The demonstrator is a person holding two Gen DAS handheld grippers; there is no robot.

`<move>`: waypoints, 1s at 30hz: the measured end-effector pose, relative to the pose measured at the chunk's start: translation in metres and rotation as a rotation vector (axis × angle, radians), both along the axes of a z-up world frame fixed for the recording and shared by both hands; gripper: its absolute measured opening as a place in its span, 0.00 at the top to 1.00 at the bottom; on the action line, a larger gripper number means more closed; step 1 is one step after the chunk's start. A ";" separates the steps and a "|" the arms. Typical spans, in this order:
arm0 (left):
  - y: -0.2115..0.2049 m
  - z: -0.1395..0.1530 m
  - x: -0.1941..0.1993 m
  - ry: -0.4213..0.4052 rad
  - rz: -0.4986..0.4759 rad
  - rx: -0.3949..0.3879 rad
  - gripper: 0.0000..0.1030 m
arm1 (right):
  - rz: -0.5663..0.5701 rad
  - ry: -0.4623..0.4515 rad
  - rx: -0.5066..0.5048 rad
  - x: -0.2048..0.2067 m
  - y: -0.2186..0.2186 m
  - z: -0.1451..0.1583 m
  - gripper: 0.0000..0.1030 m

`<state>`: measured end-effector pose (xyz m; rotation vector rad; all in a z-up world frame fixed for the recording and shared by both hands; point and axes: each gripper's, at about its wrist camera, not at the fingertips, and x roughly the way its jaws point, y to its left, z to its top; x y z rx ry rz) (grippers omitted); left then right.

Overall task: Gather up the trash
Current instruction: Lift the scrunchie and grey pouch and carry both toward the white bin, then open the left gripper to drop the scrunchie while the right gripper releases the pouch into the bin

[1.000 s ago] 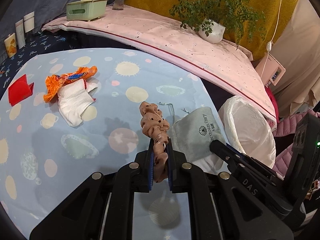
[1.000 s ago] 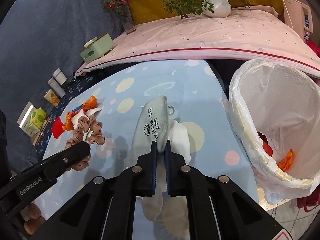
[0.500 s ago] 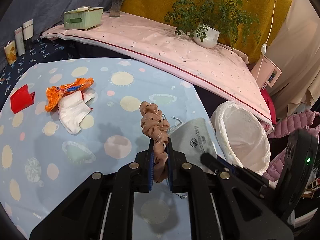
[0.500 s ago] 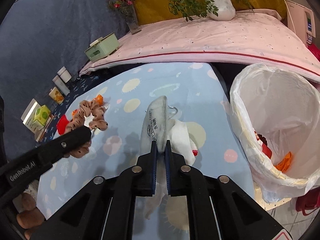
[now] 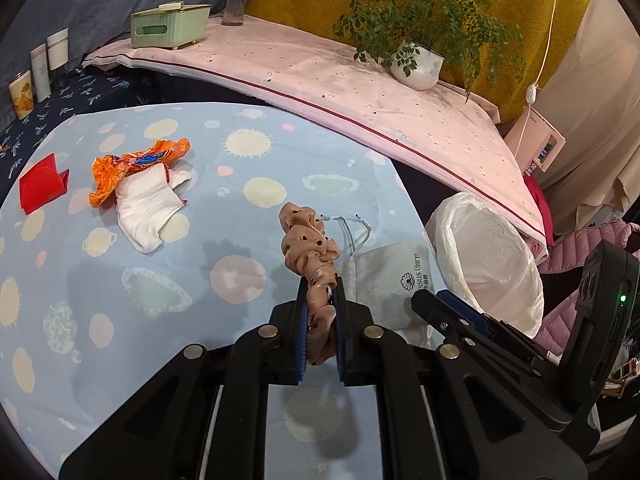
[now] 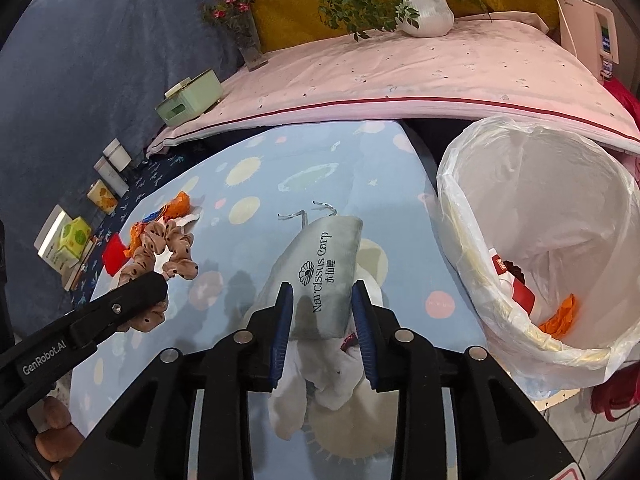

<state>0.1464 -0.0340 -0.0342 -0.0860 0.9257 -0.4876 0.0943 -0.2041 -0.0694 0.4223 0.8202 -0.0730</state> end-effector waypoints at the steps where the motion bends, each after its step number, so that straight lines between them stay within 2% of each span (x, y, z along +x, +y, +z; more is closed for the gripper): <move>1: 0.001 0.000 0.000 0.001 0.001 0.000 0.90 | 0.000 0.004 -0.003 0.000 0.001 -0.001 0.70; 4: 0.002 -0.001 0.001 0.002 0.004 -0.001 0.90 | 0.004 0.012 0.003 0.001 0.002 -0.004 0.72; 6: 0.003 -0.001 0.001 0.001 0.005 -0.002 0.90 | 0.015 0.015 0.000 0.001 0.005 -0.004 0.80; 7: 0.003 -0.001 0.001 0.001 0.005 -0.003 0.90 | 0.021 0.015 -0.003 0.002 0.007 -0.003 0.89; 11: 0.003 0.001 0.000 -0.003 0.005 -0.005 0.90 | 0.045 -0.009 -0.001 0.002 0.012 0.007 0.95; 17: 0.002 0.011 -0.001 -0.024 0.007 -0.007 0.90 | 0.063 -0.071 0.031 0.003 0.014 0.030 0.96; 21: -0.003 0.023 -0.002 -0.046 0.000 -0.012 0.90 | 0.063 -0.133 0.032 0.003 0.011 0.056 0.96; 30: -0.039 0.053 -0.008 -0.107 -0.065 -0.021 0.90 | -0.005 -0.231 -0.003 -0.009 -0.022 0.100 0.96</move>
